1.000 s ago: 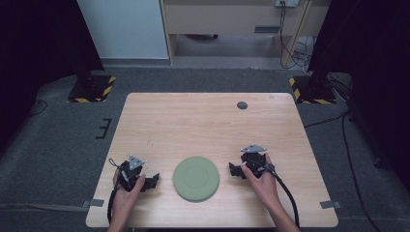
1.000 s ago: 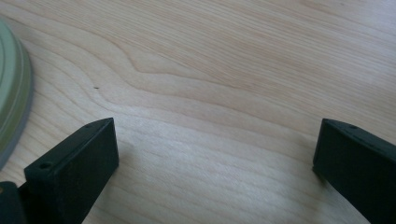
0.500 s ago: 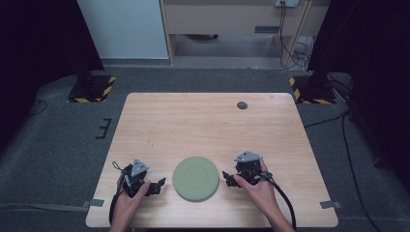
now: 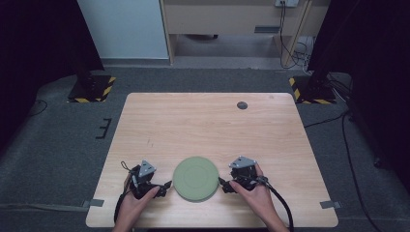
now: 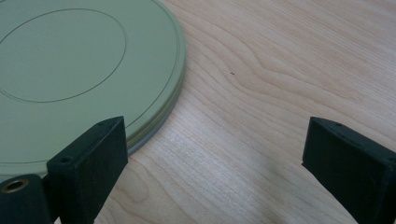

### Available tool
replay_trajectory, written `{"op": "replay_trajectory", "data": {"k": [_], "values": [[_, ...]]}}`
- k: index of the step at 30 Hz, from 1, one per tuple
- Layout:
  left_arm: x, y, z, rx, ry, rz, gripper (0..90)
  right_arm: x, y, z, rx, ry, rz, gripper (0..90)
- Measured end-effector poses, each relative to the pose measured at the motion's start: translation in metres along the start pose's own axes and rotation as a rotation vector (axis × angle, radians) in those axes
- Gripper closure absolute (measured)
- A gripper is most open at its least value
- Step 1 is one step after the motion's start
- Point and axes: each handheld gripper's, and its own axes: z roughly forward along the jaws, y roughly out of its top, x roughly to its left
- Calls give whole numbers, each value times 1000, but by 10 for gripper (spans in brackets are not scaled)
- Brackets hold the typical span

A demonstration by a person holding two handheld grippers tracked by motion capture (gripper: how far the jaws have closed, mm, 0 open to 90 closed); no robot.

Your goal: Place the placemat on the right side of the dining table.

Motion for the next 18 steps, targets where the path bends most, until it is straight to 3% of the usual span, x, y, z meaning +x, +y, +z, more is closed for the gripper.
{"op": "replay_trajectory", "data": {"k": [18], "values": [[-9,3,3,2,-13,29,26,4,-1,3,11,1,-12,70]]}}
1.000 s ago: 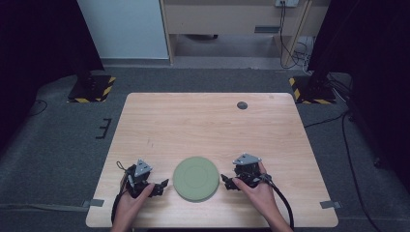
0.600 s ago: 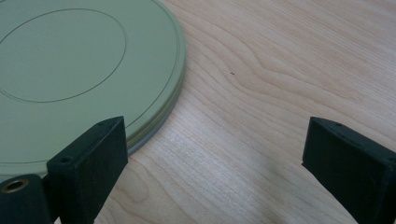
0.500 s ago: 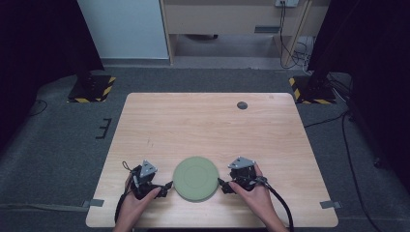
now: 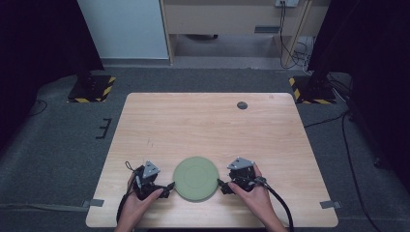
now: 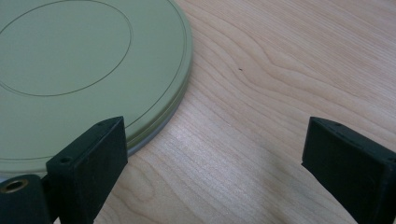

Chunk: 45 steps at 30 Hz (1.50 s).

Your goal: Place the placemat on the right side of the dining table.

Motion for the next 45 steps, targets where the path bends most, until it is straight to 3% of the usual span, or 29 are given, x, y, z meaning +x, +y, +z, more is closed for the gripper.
{"op": "replay_trajectory", "data": {"k": [31,45], "values": [[0,4,3,2,33,11,18,1,1,4,-5,-21,18,56],[-3,4,1,-1,25,17,21,5,1,1,1,13,5,74]]}}
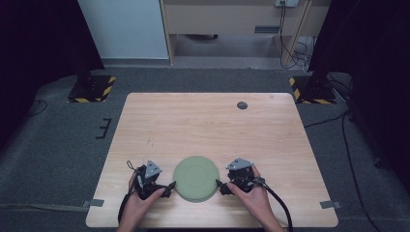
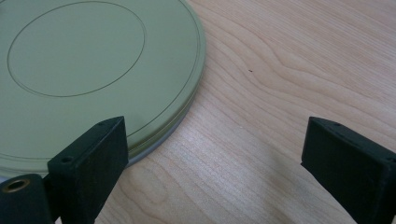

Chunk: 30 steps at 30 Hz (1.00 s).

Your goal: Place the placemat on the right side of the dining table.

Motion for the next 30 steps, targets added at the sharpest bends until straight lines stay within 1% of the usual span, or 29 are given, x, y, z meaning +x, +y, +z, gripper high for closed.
{"op": "replay_trajectory", "data": {"k": [9,16,20,25,27,29,30], "values": [[0,1,1,1,7,2,9,0,1,1,-1,-11,1,60],[0,1,2,1,12,-4,6,-1,1,2,-4,-19,6,51],[0,2,2,0,16,-5,6,-1,1,3,-7,-23,17,47],[0,1,0,-3,10,-4,23,-1,1,2,-3,-14,16,70],[0,1,0,-3,6,-3,24,0,1,0,0,1,11,70],[-1,0,0,0,6,1,23,1,1,-1,-3,5,13,71],[-2,0,0,-1,10,1,22,2,1,-2,1,8,5,71]]}}
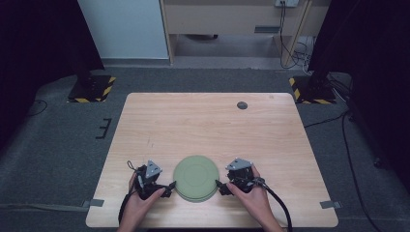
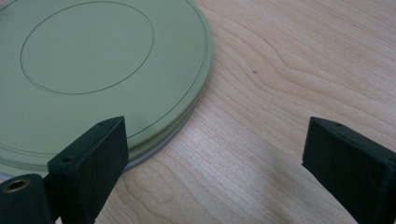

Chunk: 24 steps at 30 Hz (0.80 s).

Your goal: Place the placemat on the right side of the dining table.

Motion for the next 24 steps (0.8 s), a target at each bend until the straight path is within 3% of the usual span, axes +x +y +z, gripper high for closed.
{"op": "replay_trajectory", "data": {"k": [17,24], "values": [[2,3,3,2,20,-8,5,-1,1,5,-6,-30,12,43],[1,1,0,-3,6,-9,25,1,1,2,-4,-20,16,72]]}}
